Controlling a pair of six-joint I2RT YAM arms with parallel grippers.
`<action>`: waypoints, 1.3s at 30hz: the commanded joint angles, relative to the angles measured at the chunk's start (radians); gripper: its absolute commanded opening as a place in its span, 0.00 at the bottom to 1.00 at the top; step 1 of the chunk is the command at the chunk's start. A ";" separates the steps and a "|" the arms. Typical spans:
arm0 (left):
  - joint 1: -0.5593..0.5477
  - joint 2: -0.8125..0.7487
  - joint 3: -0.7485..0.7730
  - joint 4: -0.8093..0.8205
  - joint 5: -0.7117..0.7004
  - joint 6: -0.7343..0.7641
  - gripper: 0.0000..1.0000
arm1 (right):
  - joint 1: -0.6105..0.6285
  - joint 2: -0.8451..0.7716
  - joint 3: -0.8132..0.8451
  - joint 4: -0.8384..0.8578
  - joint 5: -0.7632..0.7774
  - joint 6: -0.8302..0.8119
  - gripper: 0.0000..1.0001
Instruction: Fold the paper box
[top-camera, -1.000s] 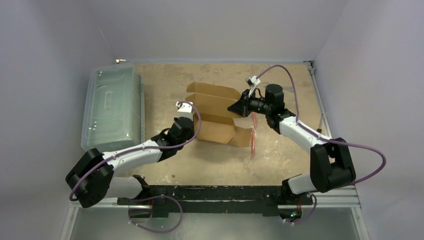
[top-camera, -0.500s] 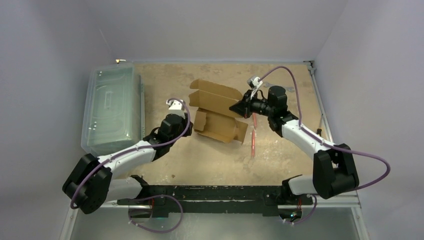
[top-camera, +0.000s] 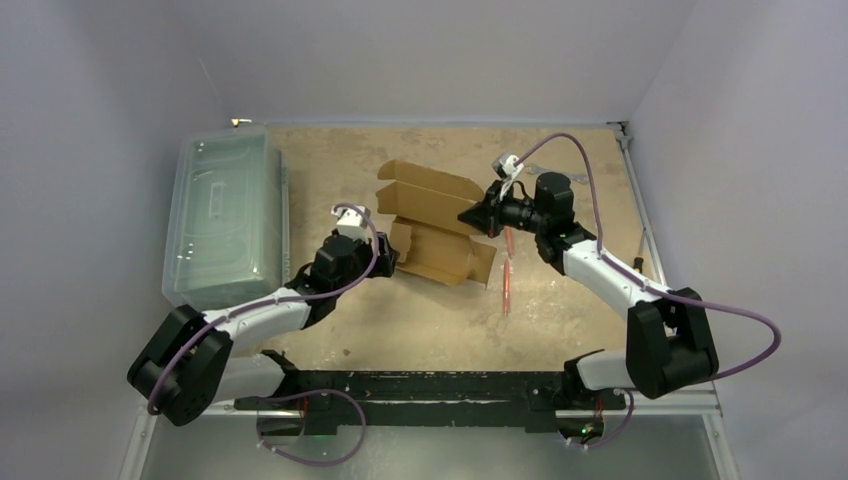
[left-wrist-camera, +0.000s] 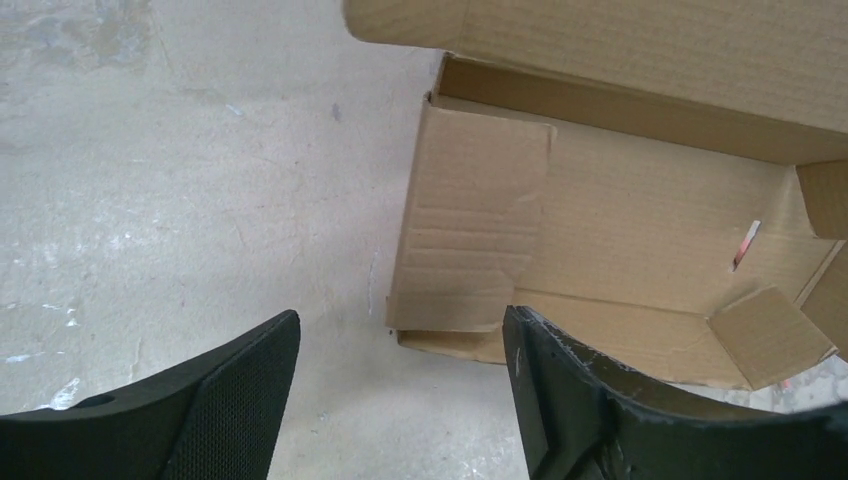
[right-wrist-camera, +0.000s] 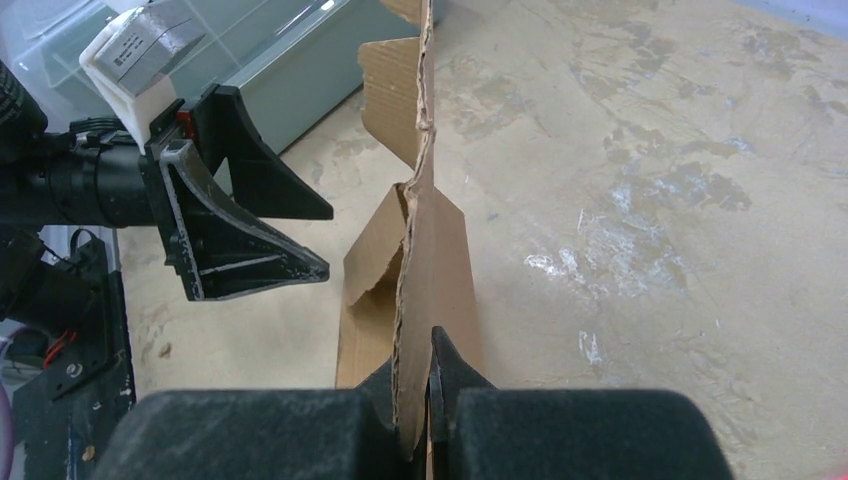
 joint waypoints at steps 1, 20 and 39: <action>0.037 -0.002 -0.027 0.156 0.035 0.017 0.74 | 0.010 -0.001 0.002 0.034 -0.033 -0.029 0.00; 0.066 0.016 -0.315 0.591 0.174 0.084 0.53 | 0.108 -0.045 -0.110 0.025 -0.137 -0.437 0.00; 0.066 -0.255 -0.254 0.383 -0.032 0.117 0.93 | 0.228 -0.126 -0.080 0.179 0.190 -0.699 0.00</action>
